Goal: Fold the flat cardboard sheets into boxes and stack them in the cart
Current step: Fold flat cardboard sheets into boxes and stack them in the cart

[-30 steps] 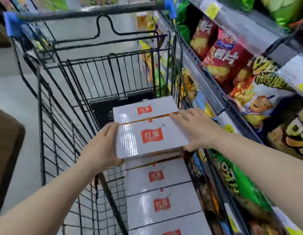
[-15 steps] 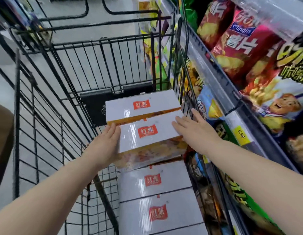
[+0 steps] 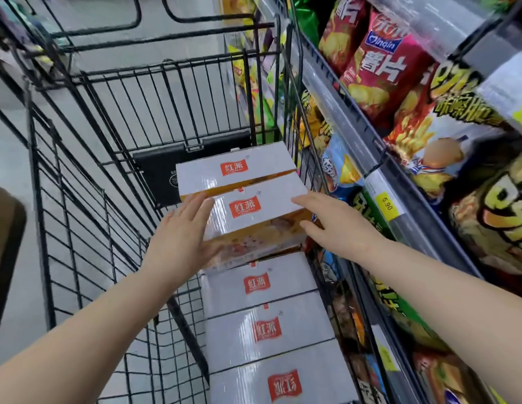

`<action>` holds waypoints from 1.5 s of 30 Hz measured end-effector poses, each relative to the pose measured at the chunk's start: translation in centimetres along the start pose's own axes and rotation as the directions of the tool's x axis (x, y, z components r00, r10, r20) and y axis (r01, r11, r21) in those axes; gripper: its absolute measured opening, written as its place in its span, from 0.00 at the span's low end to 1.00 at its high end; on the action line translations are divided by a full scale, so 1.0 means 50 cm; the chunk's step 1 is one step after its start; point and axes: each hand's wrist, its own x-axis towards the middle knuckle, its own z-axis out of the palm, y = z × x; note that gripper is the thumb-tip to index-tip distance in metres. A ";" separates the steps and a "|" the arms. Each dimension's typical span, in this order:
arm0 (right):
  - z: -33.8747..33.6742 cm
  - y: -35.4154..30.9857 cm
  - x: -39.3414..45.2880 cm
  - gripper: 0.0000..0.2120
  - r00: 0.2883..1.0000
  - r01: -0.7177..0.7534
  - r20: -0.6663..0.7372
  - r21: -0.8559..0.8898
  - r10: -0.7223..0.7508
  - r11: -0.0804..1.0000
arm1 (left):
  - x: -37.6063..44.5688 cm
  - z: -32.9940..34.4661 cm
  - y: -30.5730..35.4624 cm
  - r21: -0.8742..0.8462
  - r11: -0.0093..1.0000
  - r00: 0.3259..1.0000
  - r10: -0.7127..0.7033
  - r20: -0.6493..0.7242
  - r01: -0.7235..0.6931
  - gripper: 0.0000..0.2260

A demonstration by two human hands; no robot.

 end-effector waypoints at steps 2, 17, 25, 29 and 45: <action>-0.016 -0.015 -0.037 0.21 0.999 -0.023 -0.043 0.036 0.025 0.999 | -0.029 -0.034 0.021 -0.107 0.993 0.995 0.046 -0.090 -0.056 0.29; -0.006 -0.266 -0.570 0.19 0.844 -0.363 -0.294 0.302 0.448 0.882 | -0.320 -0.207 0.128 -0.289 0.675 0.676 0.728 0.113 -0.679 0.19; 0.094 -0.407 -0.915 0.18 0.516 -0.598 -0.377 0.484 0.769 0.639 | -0.488 -0.190 0.303 -0.203 0.217 0.163 0.954 0.250 -0.955 0.22; 0.174 -0.465 -1.042 0.18 0.310 -0.683 -0.388 0.544 0.868 0.487 | -0.590 -0.155 0.386 -0.169 -0.058 -0.107 0.948 0.301 -0.984 0.24; 0.517 -0.859 -1.522 0.21 -0.359 -0.722 -0.150 0.670 0.921 -0.172 | -1.207 -0.004 0.569 -0.200 -0.621 -0.646 0.672 0.361 -0.758 0.32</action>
